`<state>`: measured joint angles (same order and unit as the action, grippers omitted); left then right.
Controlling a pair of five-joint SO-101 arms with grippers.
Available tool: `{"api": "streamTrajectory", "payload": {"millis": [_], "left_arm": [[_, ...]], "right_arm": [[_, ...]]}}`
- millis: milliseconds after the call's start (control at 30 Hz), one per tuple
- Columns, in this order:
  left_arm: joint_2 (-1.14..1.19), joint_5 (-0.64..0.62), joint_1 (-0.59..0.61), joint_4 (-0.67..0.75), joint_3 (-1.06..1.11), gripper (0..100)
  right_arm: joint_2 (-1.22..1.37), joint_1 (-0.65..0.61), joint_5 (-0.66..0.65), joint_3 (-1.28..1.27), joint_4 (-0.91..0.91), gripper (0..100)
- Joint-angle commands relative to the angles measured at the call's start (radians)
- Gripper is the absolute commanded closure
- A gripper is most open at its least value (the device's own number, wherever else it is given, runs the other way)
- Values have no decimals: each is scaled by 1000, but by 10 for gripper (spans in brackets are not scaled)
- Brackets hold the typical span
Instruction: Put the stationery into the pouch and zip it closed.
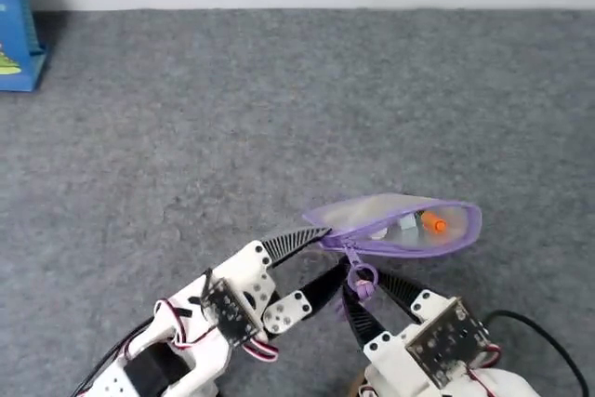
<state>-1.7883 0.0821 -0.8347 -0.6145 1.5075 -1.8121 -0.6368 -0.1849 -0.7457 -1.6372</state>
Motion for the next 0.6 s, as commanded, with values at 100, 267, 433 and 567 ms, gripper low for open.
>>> {"api": "streamTrajectory", "payload": {"millis": [100, 267, 433, 567], "left_arm": [[-28, 21, -80, 12, -16, 886], [-26, 23, -81, 12, 7, 886], [-26, 23, -81, 12, 42, 886], [-26, 23, -81, 14, 44, 910]], "right_arm": [[-1, 5, 0, 25, -2, 991], [-1, 7, 0, 26, 4, 991], [-1, 4, 2, 26, 7, 991], [-1, 4, 2, 34, 8, 991]]}}
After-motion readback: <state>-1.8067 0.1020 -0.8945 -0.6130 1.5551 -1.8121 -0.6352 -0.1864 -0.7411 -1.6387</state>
